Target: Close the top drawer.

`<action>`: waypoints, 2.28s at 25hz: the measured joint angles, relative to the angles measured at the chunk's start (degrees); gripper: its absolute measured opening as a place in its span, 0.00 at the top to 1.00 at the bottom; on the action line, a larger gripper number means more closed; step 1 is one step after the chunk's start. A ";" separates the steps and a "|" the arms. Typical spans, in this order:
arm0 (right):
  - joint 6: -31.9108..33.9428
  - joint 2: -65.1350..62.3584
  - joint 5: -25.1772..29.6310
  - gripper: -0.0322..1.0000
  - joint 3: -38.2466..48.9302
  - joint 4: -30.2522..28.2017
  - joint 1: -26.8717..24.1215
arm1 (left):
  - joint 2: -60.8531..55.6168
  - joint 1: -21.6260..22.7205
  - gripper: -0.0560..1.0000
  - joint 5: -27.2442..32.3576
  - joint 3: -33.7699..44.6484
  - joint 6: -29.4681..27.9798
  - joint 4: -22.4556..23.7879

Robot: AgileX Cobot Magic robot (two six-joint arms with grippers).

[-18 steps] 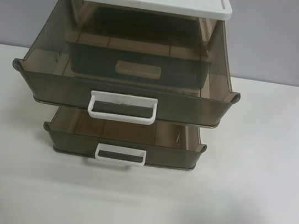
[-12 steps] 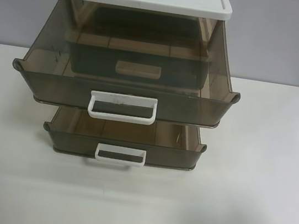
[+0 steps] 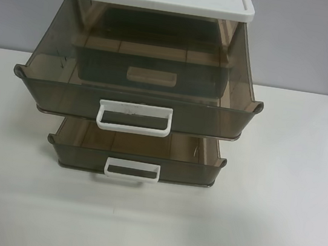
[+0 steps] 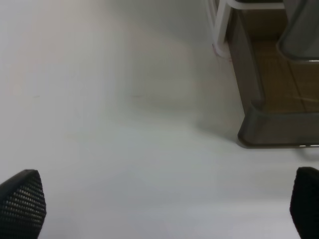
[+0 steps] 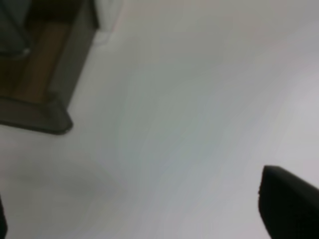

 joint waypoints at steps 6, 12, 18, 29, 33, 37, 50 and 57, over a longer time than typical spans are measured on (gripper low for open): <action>-4.06 16.09 -4.98 0.01 -7.21 3.42 11.70 | 0.00 0.00 0.01 0.00 0.00 0.00 -0.05; -3.89 33.25 -9.44 0.01 -12.63 0.48 29.51 | 0.00 0.00 0.01 0.00 0.00 0.00 -0.05; -3.67 48.74 -15.04 0.01 -19.19 -0.12 42.27 | 0.00 0.00 0.01 0.00 0.00 0.00 -0.05; -3.67 66.18 -20.50 0.01 -26.62 -1.38 55.62 | 0.00 0.00 0.01 0.00 0.00 0.00 -0.05; -2.28 69.29 -20.99 0.01 -26.69 -4.45 57.96 | 0.00 0.00 0.01 0.00 0.00 0.00 -0.05; 2.60 72.72 -21.10 0.01 -26.69 -10.83 59.19 | 0.00 0.00 0.01 0.00 0.00 0.00 -0.05; 15.04 77.53 -21.10 0.01 -26.69 -26.54 59.99 | 0.00 0.00 0.01 0.00 0.00 0.00 -0.05; 18.89 77.60 -21.10 0.01 -26.69 -34.02 59.90 | 0.00 0.00 0.01 0.00 0.00 0.00 -0.05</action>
